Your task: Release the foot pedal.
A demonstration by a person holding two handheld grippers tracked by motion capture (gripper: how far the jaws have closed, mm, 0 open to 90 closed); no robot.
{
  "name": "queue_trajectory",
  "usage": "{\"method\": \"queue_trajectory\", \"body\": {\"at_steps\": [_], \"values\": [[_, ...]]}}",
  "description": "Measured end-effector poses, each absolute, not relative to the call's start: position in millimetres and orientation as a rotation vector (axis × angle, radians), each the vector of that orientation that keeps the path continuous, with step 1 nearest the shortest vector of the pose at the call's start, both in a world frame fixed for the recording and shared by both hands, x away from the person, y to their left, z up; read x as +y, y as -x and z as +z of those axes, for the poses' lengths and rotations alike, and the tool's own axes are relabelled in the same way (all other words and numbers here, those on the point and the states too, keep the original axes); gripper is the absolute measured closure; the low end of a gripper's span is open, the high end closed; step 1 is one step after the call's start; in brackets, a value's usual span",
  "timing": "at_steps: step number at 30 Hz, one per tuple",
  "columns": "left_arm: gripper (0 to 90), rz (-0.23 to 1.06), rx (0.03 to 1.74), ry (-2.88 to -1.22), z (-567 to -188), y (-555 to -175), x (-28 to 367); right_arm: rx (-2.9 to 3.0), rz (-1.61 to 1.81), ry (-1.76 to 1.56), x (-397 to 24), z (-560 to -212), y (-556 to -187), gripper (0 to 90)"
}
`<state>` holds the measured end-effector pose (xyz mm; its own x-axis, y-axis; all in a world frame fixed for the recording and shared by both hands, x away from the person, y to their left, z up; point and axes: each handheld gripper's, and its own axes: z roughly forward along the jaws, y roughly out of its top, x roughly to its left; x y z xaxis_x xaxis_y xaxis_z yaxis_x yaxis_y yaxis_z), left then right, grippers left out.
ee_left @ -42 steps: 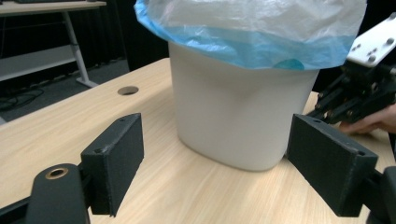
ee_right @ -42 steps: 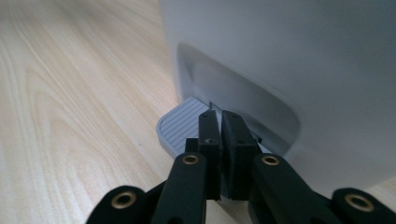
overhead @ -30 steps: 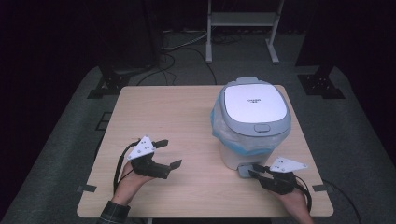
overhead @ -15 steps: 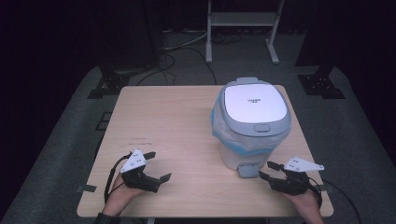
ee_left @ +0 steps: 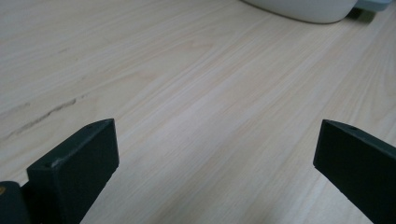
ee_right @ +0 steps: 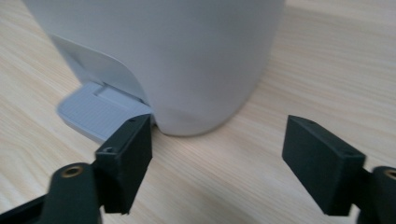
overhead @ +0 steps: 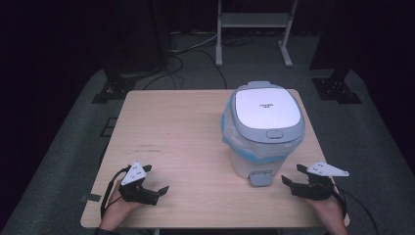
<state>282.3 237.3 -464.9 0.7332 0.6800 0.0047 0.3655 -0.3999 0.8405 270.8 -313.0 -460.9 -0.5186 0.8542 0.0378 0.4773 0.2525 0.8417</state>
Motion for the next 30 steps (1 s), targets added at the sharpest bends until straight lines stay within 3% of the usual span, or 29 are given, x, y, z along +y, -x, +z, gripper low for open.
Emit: {"method": "queue_trajectory", "body": {"at_steps": [6, 13, 30], "values": [[0.0, 0.441, 0.838, -2.086, -470.9, -285.0, 240.1, 2.100, 1.115, -1.266, -320.4, -467.0, -274.9, 13.2], [0.0, 0.436, 0.874, -2.122, -475.8, -286.8, 244.7, 2.131, 1.040, -1.313, -325.5, -478.2, -278.7, 9.8], [0.0, 0.403, 0.917, -2.201, -483.6, -291.3, 250.1, 2.165, 0.946, -1.356, -326.1, -487.9, -281.2, 8.8]]}}
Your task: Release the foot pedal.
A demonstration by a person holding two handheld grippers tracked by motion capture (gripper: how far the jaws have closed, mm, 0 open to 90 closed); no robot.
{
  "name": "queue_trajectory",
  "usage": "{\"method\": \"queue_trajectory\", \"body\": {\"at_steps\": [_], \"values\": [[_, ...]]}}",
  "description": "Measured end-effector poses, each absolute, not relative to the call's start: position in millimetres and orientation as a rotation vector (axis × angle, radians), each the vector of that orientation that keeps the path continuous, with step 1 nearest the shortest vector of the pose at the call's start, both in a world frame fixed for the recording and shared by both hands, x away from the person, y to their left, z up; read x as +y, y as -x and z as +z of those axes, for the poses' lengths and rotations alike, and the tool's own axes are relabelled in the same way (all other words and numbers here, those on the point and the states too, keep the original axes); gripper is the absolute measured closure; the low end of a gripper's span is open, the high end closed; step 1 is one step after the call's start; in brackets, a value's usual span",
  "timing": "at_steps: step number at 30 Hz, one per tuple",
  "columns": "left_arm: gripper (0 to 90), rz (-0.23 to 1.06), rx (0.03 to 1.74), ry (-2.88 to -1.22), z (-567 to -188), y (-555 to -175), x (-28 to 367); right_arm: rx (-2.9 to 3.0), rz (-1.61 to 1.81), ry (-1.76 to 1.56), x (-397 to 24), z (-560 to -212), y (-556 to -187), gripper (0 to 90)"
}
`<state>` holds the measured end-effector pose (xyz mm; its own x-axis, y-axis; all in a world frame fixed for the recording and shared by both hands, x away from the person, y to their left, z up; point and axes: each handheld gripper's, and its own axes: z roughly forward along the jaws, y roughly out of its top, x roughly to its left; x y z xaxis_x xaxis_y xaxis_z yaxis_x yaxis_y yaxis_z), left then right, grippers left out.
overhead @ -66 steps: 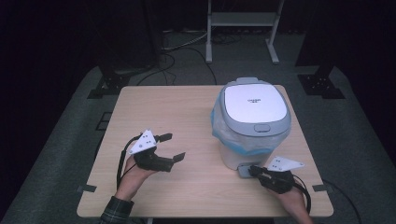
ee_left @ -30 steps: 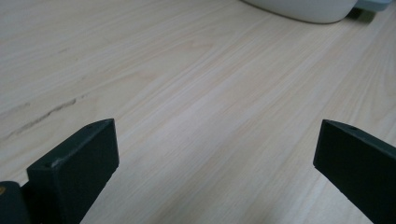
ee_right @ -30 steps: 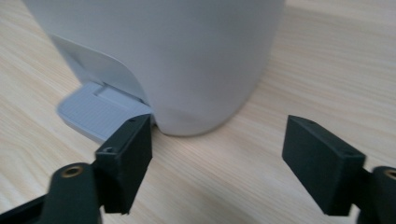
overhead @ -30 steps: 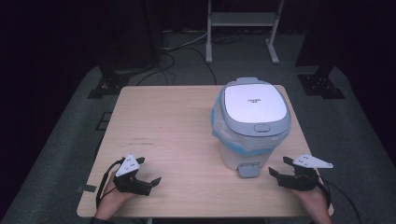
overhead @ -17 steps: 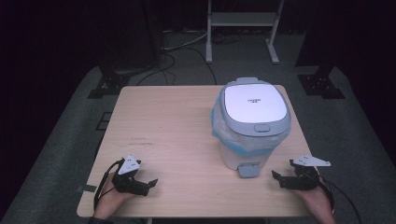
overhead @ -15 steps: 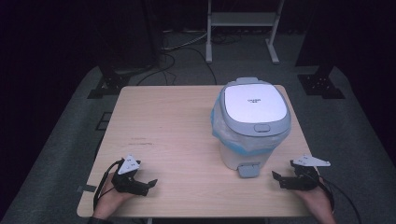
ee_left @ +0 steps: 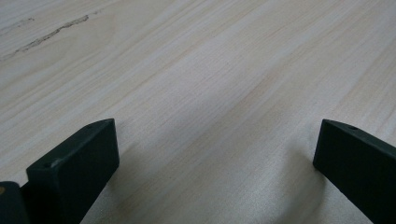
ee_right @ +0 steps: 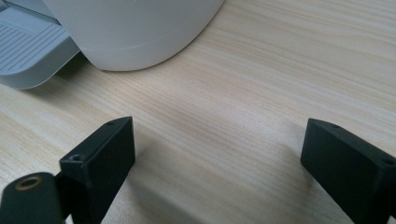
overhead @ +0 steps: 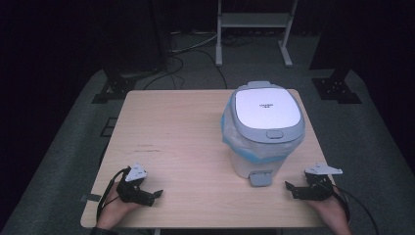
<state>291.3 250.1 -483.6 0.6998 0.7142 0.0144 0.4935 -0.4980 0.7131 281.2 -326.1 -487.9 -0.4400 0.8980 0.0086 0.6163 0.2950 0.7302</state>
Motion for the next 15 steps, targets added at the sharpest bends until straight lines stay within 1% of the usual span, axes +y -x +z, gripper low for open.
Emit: {"method": "queue_trajectory", "body": {"at_steps": [15], "values": [[0.0, 0.404, 0.917, -2.200, -483.7, -291.3, 250.0, 2.158, 0.943, -1.362, -325.5, -488.0, -280.9, 8.8]]}}
